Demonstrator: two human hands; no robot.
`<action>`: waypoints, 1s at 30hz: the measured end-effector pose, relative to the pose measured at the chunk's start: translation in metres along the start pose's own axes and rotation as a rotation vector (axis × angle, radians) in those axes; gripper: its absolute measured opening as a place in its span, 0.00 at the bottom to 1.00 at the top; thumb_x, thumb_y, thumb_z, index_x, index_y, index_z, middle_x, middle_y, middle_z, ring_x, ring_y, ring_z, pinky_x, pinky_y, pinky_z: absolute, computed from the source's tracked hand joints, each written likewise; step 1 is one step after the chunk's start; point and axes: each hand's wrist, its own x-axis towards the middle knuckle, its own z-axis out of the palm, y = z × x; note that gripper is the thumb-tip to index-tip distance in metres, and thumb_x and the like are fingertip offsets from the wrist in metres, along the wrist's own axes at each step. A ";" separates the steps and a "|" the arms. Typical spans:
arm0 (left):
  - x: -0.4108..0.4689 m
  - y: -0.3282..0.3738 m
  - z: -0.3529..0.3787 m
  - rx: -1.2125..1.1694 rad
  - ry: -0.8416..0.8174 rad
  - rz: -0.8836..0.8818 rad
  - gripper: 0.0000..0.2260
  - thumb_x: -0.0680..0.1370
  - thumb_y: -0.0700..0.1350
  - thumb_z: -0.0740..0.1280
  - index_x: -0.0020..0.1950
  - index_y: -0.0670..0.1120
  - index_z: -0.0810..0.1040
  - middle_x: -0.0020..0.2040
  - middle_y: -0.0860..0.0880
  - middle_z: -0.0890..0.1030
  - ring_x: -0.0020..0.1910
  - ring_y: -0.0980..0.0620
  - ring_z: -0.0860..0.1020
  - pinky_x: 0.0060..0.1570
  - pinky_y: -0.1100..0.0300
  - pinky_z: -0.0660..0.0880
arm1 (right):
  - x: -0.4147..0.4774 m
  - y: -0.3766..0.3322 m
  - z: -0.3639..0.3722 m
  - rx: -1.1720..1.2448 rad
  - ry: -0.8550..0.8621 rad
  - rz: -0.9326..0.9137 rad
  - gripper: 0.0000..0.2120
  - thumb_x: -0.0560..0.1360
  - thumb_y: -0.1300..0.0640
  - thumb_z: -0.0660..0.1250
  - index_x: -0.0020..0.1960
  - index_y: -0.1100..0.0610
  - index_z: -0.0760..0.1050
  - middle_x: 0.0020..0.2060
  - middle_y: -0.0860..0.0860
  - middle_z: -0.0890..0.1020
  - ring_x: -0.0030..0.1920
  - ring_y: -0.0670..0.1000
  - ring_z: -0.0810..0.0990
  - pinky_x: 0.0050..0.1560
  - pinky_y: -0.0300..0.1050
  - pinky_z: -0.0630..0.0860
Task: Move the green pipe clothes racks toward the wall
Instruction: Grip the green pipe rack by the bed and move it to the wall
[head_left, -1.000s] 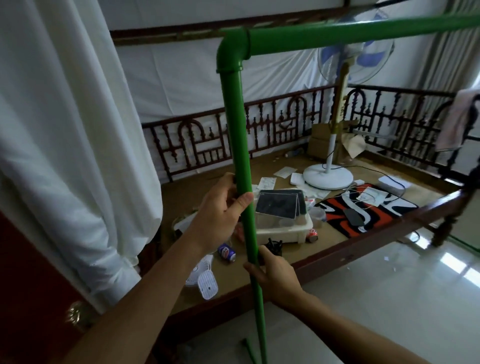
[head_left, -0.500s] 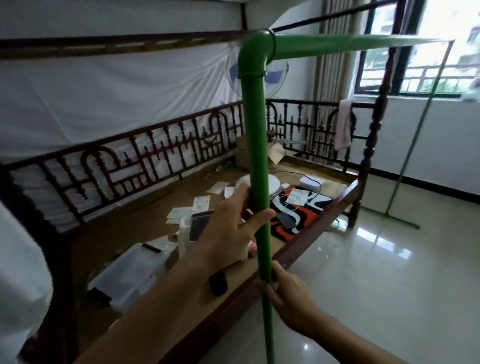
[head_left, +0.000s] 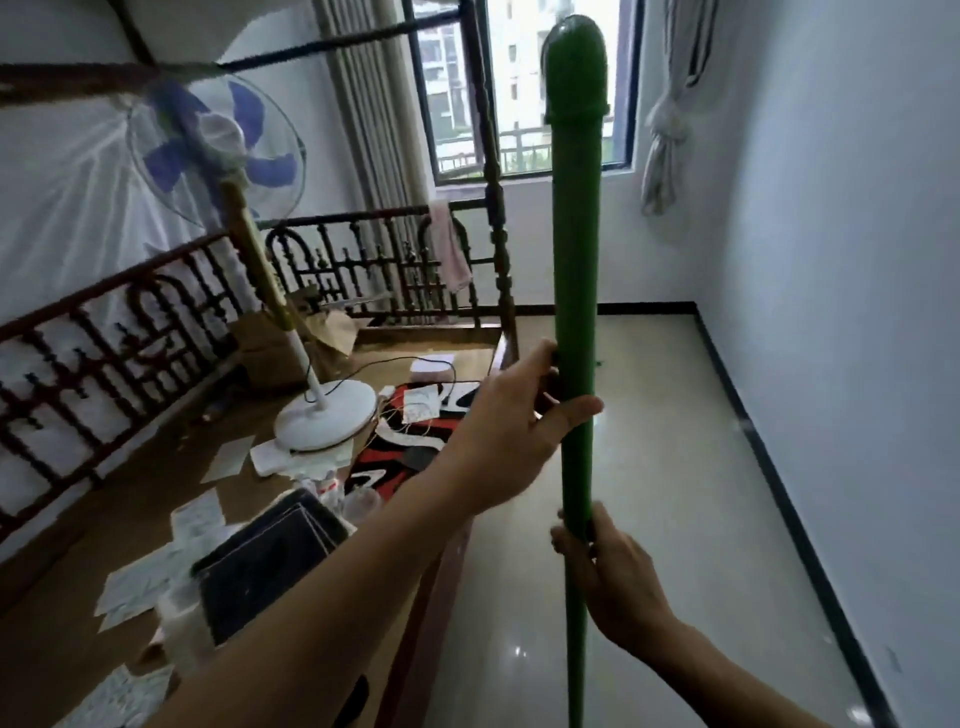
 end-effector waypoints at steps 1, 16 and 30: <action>0.009 -0.001 0.003 -0.010 -0.017 0.017 0.12 0.76 0.44 0.66 0.58 0.47 0.70 0.54 0.43 0.80 0.52 0.47 0.82 0.51 0.50 0.82 | 0.003 0.001 -0.002 -0.005 0.040 0.012 0.10 0.79 0.48 0.59 0.56 0.52 0.67 0.42 0.56 0.84 0.40 0.55 0.84 0.42 0.52 0.83; 0.174 -0.011 0.095 -0.044 -0.079 0.157 0.14 0.75 0.47 0.67 0.58 0.45 0.71 0.51 0.44 0.81 0.47 0.47 0.82 0.48 0.49 0.82 | 0.104 0.087 -0.095 -0.001 0.234 0.149 0.12 0.79 0.47 0.59 0.57 0.53 0.68 0.43 0.57 0.84 0.43 0.56 0.83 0.44 0.49 0.81; 0.341 -0.024 0.181 -0.056 -0.094 0.196 0.14 0.75 0.48 0.68 0.55 0.43 0.70 0.48 0.43 0.81 0.45 0.45 0.82 0.46 0.46 0.82 | 0.226 0.177 -0.191 -0.006 0.259 0.203 0.12 0.79 0.48 0.60 0.57 0.55 0.68 0.43 0.59 0.83 0.44 0.57 0.83 0.46 0.52 0.82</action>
